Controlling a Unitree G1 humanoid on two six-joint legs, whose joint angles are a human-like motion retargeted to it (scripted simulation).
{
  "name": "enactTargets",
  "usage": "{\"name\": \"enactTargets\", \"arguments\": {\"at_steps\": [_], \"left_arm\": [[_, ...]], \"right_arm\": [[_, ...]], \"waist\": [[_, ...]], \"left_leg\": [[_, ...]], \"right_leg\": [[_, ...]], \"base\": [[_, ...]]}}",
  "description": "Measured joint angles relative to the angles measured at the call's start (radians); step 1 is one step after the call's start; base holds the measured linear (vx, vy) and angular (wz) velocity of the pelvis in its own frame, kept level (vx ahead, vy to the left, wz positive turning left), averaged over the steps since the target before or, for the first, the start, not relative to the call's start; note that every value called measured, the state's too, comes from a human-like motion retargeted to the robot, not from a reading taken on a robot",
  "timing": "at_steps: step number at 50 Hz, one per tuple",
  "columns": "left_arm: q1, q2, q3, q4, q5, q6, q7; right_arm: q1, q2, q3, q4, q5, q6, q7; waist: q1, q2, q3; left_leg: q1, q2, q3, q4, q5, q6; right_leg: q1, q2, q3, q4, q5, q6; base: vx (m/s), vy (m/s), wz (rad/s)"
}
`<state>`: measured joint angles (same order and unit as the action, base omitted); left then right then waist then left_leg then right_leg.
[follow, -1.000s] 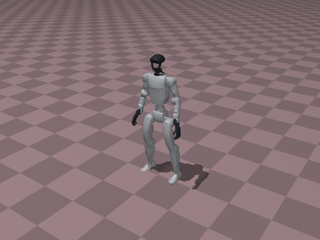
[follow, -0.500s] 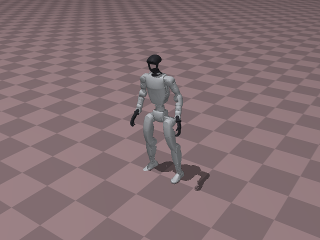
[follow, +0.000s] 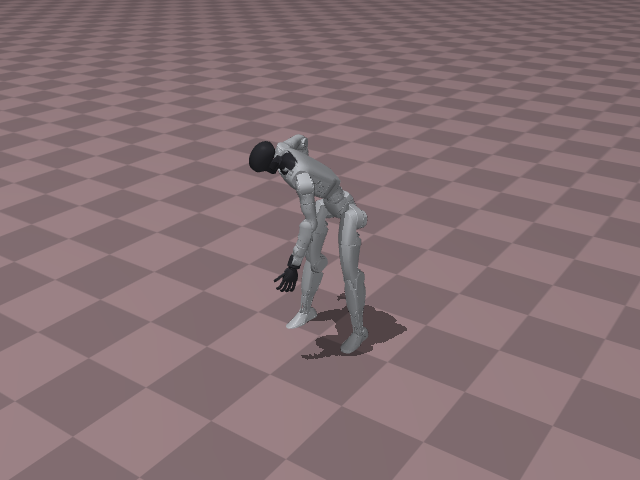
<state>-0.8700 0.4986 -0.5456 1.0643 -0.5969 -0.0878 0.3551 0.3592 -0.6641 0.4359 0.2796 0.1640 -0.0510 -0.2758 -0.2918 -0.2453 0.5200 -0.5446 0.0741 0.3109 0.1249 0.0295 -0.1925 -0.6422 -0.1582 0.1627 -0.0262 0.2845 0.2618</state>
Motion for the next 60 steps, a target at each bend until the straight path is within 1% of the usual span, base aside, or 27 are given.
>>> {"name": "enactTargets", "arguments": {"at_steps": [1, 2, 4, 7, 10, 12, 13, 15, 20, 22, 25, 28, 30, 35, 37, 38, 39, 42, 47, 51, 55, 60], "left_arm": [[-0.071, 0.01, -0.011, 0.063, 0.063, 0.016, -0.025], [-0.142, 0.021, -0.031, 0.115, 0.091, 0.028, -0.028], [-0.277, 0.05, -0.096, 0.173, 0.036, 0.041, 0.037], [-0.459, 0.105, -0.199, 0.232, 0.038, 0.064, 0.059], [-0.597, 0.152, -0.302, 0.231, 0.088, 0.076, 0.042], [-0.648, 0.159, -0.321, 0.223, 0.202, 0.092, 0.008], [-0.682, 0.151, -0.332, 0.215, 0.228, 0.093, 0.009], [-0.72, 0.136, -0.358, 0.21, 0.275, 0.097, 0.002], [-0.755, 0.163, -0.419, 0.22, 0.352, 0.097, -0.018], [-0.743, 0.175, -0.434, 0.219, 0.364, 0.093, -0.019], [-0.696, 0.196, -0.451, 0.189, 0.358, 0.071, -0.006], [-0.612, 0.189, -0.447, 0.133, 0.332, 0.046, 0.017], [-0.53, 0.159, -0.421, 0.094, 0.305, 0.034, 0.027], [-0.269, 0.041, -0.311, -0.005, 0.221, 0.008, 0.024], [-0.163, 0.0, -0.287, -0.04, 0.187, -0.007, 0.026], [-0.139, -0.009, -0.296, -0.055, 0.133, -0.019, 0.045], [-0.106, -0.015, -0.295, -0.066, 0.119, -0.026, 0.048], [0.01, -0.026, -0.27, -0.099, 0.151, -0.034, 0.035], [0.189, -0.035, -0.184, -0.173, 0.206, -0.038, -0.019], [0.287, -0.051, -0.084, -0.219, 0.198, -0.043, -0.063], [0.35, -0.102, 0.022, -0.2, 0.173, -0.049, -0.052], [0.41, -0.185, 0.174, -0.128, 0.173, -0.038, -0.011]], "right_arm": [[0.024, -0.028, -0.008, -0.029, 0.011, -0.01, 0.031], [0.039, -0.054, -0.01, -0.047, 0.019, -0.013, 0.045], [0.037, -0.09, 0.007, -0.045, 0.026, 0.002, 0.017], [0.03, -0.134, 0.034, -0.04, 0.06, 0.005, 0.021], [0.041, -0.162, 0.046, -0.041, 0.094, -0.009, 0.036], [0.081, -0.189, 0.016, -0.058, 0.134, -0.041, 0.07], [0.098, -0.208, -0.009, -0.068, 0.15, -0.05, 0.092], [0.129, -0.233, -0.034, -0.08, 0.18, -0.058, 0.128], [0.111, -0.249, -0.027, -0.093, 0.294, -0.068, 0.194], [0.09, -0.235, -0.031, -0.091, 0.327, -0.074, 0.194], [0.051, -0.203, -0.054, -0.079, 0.36, -0.088, 0.169], [0.015, -0.152, -0.089, -0.057, 0.358, -0.104, 0.106], [0.002, -0.124, -0.108, -0.041, 0.339, -0.107, 0.065], [-0.03, -0.079, -0.14, 0.011, 0.27, -0.088, 0.018], [-0.053, -0.06, -0.138, 0.049, 0.236, -0.076, 0.008], [-0.088, -0.042, -0.126, 0.074, 0.208, -0.056, 0.001], [-0.114, -0.024, -0.118, 0.098, 0.189, -0.047, -0.005], [-0.17, 0.029, -0.104, 0.171, 0.137, -0.035, -0.024], [-0.197, 0.12, -0.105, 0.287, 0.038, -0.012, -0.064], [-0.218, 0.186, -0.11, 0.391, -0.023, 0.008, -0.086], [-0.268, 0.232, -0.087, 0.527, -0.054, 0.03, -0.099], [-0.336, 0.236, -0.061, 0.623, -0.081, 0.056, -0.074]], "waist": [[-0.037, 0.014, 0.0], [-0.071, 0.021, 0.0], [-0.131, 0.015, 0.0], [-0.207, 0.039, 0.0], [-0.231, 0.067, 0.0], [-0.198, 0.077, 0.0], [-0.187, 0.099, 0.0], [-0.176, 0.092, 0.0], [-0.18, 0.015, 0.0], [-0.182, 0.007, 0.0], [-0.178, 0.02, 0.0], [-0.154, 0.074, 0.0], [-0.129, 0.111, 0.0], [-0.048, 0.186, 0.0], [-0.014, 0.208, 0.0], [-0.007, 0.219, 0.0], [0.006, 0.225, 0.0], [0.055, 0.233, -0.01], [0.143, 0.252, -0.118], [0.224, 0.275, -0.197], [0.3, 0.296, -0.275], [0.37, 0.312, -0.363]], "left_leg": [[-0.145, 0.045, -0.011, 0.173, -0.056, -0.011], [-0.255, 0.067, -0.017, 0.274, -0.084, -0.015], [-0.361, 0.037, -0.01, 0.234, -0.044, 0.0], [-0.589, 0.054, -0.013, 0.32, -0.035, -0.005], [-0.805, 0.103, -0.018, 0.442, -0.048, -0.024], [-0.942, 0.194, -0.048, 0.598, -0.078, -0.064], [-1.003, 0.207, -0.06, 0.625, -0.075, -0.066], [-1.025, 0.221, -0.04, 0.639, -0.072, -0.068], [-1.025, 0.262, 0.011, 0.679, -0.084, -0.067], [-1.025, 0.269, 0.009, 0.686, -0.086, -0.067], [-1.025, 0.271, -0.004, 0.693, -0.087, -0.065], [-1.025, 0.257, -0.042, 0.686, -0.084, -0.067], [-0.996, 0.243, -0.062, 0.674, -0.081, -0.068], [-0.788, 0.209, -0.089, 0.617, -0.086, -0.069], [-0.661, 0.193, -0.097, 0.566, -0.092, -0.069], [-0.576, 0.16, -0.103, 0.467, -0.077, -0.069], [-0.507, 0.147, -0.109, 0.42, -0.073, -0.069], [-0.312, 0.14, -0.121, 0.345, -0.081, -0.067], [-0.015, 0.094, -0.133, 0.142, -0.049, -0.046], [0.187, 0.057, -0.163, -0.006, -0.022, -0.03], [0.339, 0.029, -0.208, -0.102, -0.013, -0.023], [0.464, 0.004, -0.271, -0.16, -0.021, -0.013]], "right_leg": [[-0.077, 0.017, -0.021, 0.041, -0.014, 0.0], [-0.143, 0.023, -0.027, 0.05, -0.008, 0.0], [-0.233, -0.002, 0.001, -0.034, 0.072, 0.0], [-0.406, -0.002, 0.001, -0.061, 0.123, 0.0], [-0.565, 0.026, -0.006, -0.056, 0.146, 0.0], [-0.667, 0.101, -0.038, 0.039, 0.098, 0.0], [-0.713, 0.114, -0.044, 0.044, 0.105, 0.0], [-0.745, 0.125, -0.026, 0.049, 0.114, 0.0], [-0.757, 0.15, 0.028, 0.031, 0.135, 0.0], [-0.752, 0.154, 0.029, 0.025, 0.137, 0.0], [-0.735, 0.154, 0.016, 0.015, 0.139, 0.0], [-0.703, 0.149, -0.033, 0.005, 0.133, 0.0], [-0.66, 0.143, -0.061, 0.001, 0.126, 0.0], [-0.451, 0.131, -0.11, -0.003, 0.093, 0.0], [-0.336, 0.124, -0.118, -0.018, 0.083, 0.0], [-0.282, 0.102, -0.113, -0.049, 0.095, 0.0], [-0.228, 0.095, -0.116, -0.059, 0.09, 0.0], [-0.064, 0.096, -0.133, -0.055, 0.048, 0.0], [0.151, 0.072, -0.166, -0.05, -0.023, 0.0], [0.292, 0.045, -0.206, -0.016, -0.098, 0.0], [0.414, 0.017, -0.258, 0.02, -0.17, 0.0], [0.542, -0.013, -0.326, 0.043, -0.233, 0.0]], "base": [[-0.24, 0.02, 0.33], [-0.24, 0.09, 0.35], [-0.24, 0.13, 0.38], [-0.17, 0.1, 0.35], [-0.1, 0.01, -0.28], [-0.08, -0.16, -1.31], [-0.11, -0.08, -0.93], [-0.08, -0.01, -0.51], [-0.01, -0.01, -0.53], [0.01, -0.01, -0.27], [0.0, 0.0, 0.0], [0.0, -0.01, 0.33], [-0.01, -0.01, 0.5], [0.02, -0.04, 0.45], [0.1, -0.03, 0.49], [0.15, -0.03, 0.7], [0.17, -0.07, 0.62], [0.19, -0.14, 0.27], [0.24, -0.09, 0.44], [0.25, 0.0, 0.6], [0.23, 0.05, 0.7], [0.18, 0.06, 0.7]]}}
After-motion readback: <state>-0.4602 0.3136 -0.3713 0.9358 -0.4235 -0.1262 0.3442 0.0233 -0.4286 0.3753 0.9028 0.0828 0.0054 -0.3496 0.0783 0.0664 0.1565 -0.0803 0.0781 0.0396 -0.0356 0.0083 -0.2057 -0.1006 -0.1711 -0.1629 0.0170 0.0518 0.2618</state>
